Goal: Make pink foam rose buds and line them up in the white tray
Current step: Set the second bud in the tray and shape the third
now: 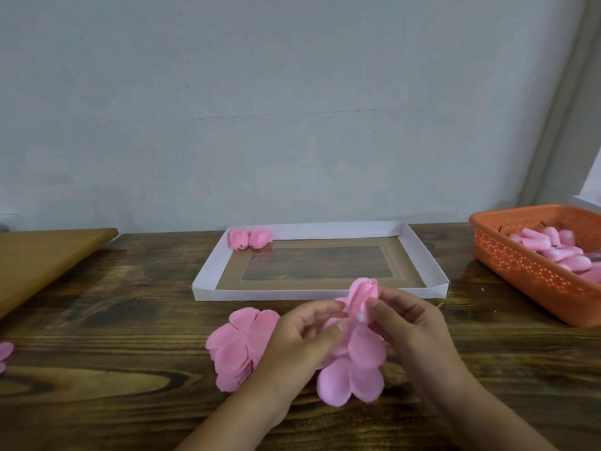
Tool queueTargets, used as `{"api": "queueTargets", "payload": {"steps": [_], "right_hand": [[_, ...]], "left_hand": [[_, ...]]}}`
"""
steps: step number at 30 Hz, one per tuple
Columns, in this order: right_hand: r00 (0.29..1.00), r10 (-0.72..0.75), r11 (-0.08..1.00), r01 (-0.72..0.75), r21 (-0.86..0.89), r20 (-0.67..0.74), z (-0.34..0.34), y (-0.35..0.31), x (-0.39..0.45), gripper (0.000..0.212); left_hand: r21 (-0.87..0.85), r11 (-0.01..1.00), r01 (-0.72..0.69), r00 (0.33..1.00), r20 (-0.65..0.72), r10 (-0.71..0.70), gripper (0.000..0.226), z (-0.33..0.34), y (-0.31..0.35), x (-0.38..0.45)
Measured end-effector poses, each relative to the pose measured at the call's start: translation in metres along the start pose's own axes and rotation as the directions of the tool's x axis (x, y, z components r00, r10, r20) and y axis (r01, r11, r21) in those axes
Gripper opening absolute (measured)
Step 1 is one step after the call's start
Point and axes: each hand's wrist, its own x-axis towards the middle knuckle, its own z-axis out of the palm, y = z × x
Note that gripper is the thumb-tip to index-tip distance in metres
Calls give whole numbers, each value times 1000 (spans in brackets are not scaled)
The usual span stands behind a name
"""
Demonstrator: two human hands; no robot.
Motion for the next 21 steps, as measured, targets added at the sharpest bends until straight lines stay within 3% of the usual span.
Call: {"api": "queueTargets", "payload": {"steps": [2, 4, 12, 21], "right_hand": [[999, 7, 999, -5, 36, -52, -2, 0, 1, 15], [997, 2, 999, 0, 33, -72, -3, -1, 1, 21], [998, -60, 995, 62, -79, 26, 2, -1, -2, 16], [978, -117, 985, 137, -108, 175, 7, -1, -5, 22]], "left_hand": [[47, 999, 3, 999, 51, -5, 33, -1, -3, 1], [60, 998, 5, 1000, 19, -6, 34, -1, -4, 2], [-43, 994, 102, 976, -191, -108, 12, -8, -9, 10], [-74, 996, 58, 975, -209, -73, 15, -1, -10, 8]]}}
